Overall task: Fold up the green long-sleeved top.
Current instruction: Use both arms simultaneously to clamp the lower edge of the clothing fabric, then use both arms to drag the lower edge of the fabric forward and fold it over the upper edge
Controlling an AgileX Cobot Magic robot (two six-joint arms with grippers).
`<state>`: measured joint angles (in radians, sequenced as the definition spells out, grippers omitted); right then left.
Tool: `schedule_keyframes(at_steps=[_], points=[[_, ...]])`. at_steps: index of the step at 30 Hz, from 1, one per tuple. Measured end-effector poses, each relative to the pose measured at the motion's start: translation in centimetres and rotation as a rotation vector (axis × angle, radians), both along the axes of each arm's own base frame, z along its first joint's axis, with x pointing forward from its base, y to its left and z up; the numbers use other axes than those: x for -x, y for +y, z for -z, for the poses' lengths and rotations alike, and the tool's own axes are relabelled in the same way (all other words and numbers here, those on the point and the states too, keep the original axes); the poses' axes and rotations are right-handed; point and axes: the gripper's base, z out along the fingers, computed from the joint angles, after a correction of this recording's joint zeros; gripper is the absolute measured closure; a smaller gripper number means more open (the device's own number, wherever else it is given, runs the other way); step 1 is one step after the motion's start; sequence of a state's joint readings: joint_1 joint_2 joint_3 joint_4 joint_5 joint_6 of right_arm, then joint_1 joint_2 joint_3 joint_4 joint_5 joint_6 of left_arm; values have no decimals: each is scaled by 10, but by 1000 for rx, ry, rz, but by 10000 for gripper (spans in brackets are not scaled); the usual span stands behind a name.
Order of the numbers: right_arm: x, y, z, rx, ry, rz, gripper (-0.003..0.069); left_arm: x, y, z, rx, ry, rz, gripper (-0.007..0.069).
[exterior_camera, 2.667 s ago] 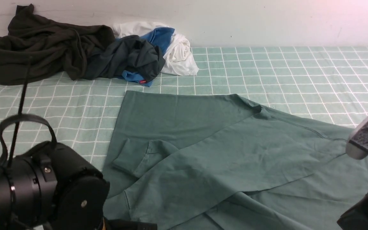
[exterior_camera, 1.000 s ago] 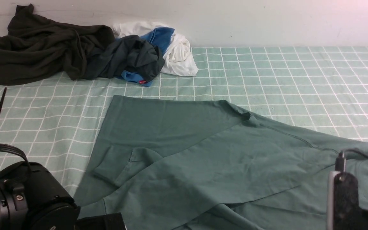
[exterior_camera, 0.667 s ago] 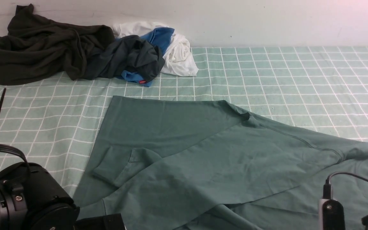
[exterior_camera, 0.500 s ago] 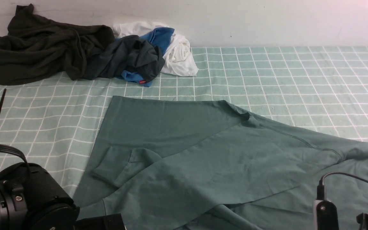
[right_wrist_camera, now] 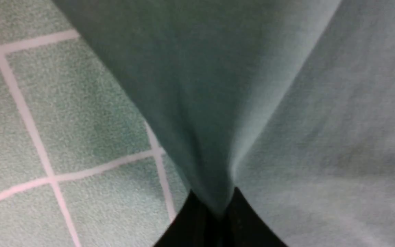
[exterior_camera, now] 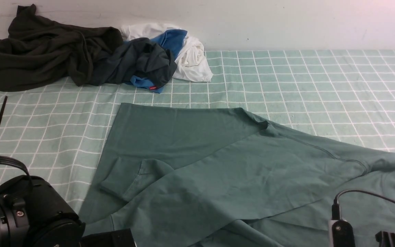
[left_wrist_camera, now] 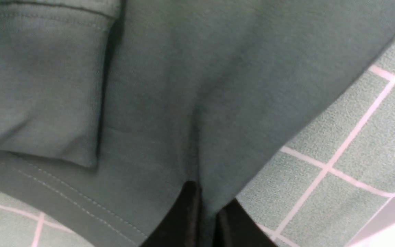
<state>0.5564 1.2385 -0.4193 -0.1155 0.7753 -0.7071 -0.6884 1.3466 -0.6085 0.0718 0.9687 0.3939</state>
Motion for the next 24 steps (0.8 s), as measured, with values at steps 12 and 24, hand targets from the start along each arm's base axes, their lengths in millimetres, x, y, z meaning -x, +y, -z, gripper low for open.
schedule_keyframes(at_steps=[12,24], points=[[-83,-13,-98,-34,-172,190,651,-83,10,-86,107,-238,-179,618],[-220,-16,-123,-145,-177,293,651,-243,17,-128,131,-447,-190,615]])
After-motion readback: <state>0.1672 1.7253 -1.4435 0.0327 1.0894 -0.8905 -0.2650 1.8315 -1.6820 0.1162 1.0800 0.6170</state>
